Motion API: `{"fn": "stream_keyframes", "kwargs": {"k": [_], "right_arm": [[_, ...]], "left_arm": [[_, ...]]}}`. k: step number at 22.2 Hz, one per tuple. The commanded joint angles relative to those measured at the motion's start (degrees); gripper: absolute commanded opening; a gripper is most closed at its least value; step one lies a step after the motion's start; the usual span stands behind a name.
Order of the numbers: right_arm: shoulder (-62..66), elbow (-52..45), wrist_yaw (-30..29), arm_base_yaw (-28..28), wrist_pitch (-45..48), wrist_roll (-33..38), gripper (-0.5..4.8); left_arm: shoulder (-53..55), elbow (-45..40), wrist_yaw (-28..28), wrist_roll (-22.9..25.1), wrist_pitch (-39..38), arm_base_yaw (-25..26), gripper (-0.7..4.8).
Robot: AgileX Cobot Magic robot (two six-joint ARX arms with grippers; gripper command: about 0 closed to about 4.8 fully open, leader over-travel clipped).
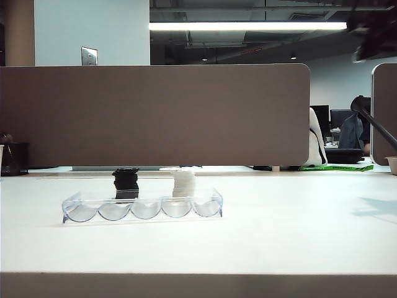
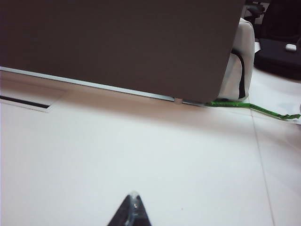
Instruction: Pick up the chip in the box and place it on the pile of chips with the same color.
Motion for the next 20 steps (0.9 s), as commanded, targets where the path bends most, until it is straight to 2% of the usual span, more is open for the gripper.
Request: {"fn": "stream_keyframes", "kwargs": {"k": [1,5,11,16,20], "right_arm": [[-6.8,-5.9,-0.9,-1.1,1.2,2.1,-0.06],[-15.3,-14.0,-2.8,-1.1,1.4,6.3,-0.06],[-27.9,-24.2,-2.4,-1.1,6.5,7.6,-0.06],[-39.8,-30.5,4.7,-1.1,4.4,7.8,-0.06],[-50.4,-34.9,6.3,-1.1,1.6,7.8,-0.06]], "left_arm": [[-5.2,0.2,-0.4,-1.7,-4.1,-0.1,-0.06],[-12.8,0.2,-2.1,-3.2,-9.4,-0.1,-0.06],[-13.0,0.3,-1.9,-5.7,-10.7,-0.2,-0.06],[-13.0,0.0,-2.0,-5.7,-10.7,-0.2,-0.06],[-13.0,-0.6,-1.8,-5.7,-10.7,-0.2,-0.06]]}}
